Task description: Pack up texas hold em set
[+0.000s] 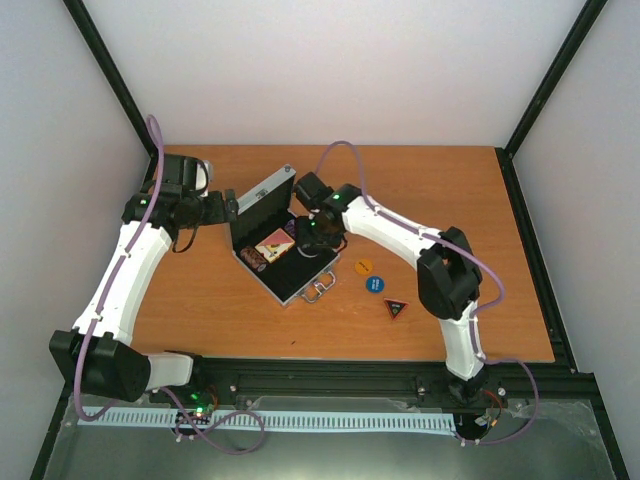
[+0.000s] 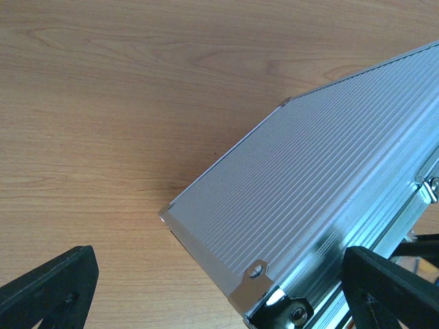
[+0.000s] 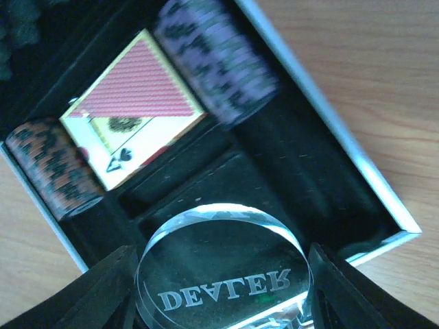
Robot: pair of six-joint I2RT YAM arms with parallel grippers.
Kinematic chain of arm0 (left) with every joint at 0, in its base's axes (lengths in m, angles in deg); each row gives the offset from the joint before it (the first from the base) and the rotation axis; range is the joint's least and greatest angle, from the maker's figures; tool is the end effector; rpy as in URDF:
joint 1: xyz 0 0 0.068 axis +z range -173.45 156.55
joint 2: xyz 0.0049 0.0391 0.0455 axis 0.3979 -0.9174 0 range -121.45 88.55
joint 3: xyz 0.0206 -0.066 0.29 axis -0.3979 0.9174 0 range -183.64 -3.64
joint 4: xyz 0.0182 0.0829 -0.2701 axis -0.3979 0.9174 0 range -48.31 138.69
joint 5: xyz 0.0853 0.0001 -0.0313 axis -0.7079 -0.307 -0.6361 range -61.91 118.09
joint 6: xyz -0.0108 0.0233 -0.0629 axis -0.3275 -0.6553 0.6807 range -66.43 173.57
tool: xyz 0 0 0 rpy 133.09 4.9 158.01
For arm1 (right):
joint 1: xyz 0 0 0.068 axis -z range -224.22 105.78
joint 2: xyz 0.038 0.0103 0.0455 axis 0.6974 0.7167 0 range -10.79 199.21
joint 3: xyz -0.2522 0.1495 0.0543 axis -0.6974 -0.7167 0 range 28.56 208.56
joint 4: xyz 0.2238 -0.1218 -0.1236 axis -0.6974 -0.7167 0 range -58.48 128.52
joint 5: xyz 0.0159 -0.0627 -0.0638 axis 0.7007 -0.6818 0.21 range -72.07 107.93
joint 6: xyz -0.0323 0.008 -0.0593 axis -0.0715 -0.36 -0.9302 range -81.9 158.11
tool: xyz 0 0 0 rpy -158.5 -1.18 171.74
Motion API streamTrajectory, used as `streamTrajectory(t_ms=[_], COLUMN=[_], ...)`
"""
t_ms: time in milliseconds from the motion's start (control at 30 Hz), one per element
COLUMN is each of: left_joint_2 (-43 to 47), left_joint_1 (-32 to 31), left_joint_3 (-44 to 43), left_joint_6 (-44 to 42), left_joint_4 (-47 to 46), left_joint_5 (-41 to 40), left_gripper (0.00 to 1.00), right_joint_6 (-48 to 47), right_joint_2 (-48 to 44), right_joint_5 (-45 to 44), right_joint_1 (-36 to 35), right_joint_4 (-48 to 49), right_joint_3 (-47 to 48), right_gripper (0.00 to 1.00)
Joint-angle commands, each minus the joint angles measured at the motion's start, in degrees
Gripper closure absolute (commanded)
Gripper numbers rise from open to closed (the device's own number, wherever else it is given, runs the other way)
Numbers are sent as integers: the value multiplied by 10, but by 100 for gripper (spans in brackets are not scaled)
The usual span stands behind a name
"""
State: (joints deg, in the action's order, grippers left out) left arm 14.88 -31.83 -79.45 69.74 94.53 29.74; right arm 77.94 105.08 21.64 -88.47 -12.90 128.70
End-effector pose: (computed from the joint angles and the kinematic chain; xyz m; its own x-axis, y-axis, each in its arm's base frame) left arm 0.2822 -0.0430 0.3624 -0.7808 -0.1662 -0.6022 -0.0559 0.9787 -0.1977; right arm 0.3347 0.3311 0.2412 -0.9645 -0.0472 -0.2598 -0.1257 0.9474 0.2945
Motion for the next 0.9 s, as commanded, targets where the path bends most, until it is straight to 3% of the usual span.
streamTrajectory(t_ms=[0,867], left_joint_2=[9,10], left_joint_1=[-1,-1], left_joint_3=[-1,7], left_joint_6=[-4,-5], left_joint_4=[8,4], left_joint_5=[-12,-2], left_gripper=[0,0], right_joint_6=[-7,-25], right_joint_2=[30,142], right_joint_5=[30,9], right_joint_1=[-28,-57], right_joint_4=[-6,-14], right_joint_3=[39,60], right_gripper=[97,97])
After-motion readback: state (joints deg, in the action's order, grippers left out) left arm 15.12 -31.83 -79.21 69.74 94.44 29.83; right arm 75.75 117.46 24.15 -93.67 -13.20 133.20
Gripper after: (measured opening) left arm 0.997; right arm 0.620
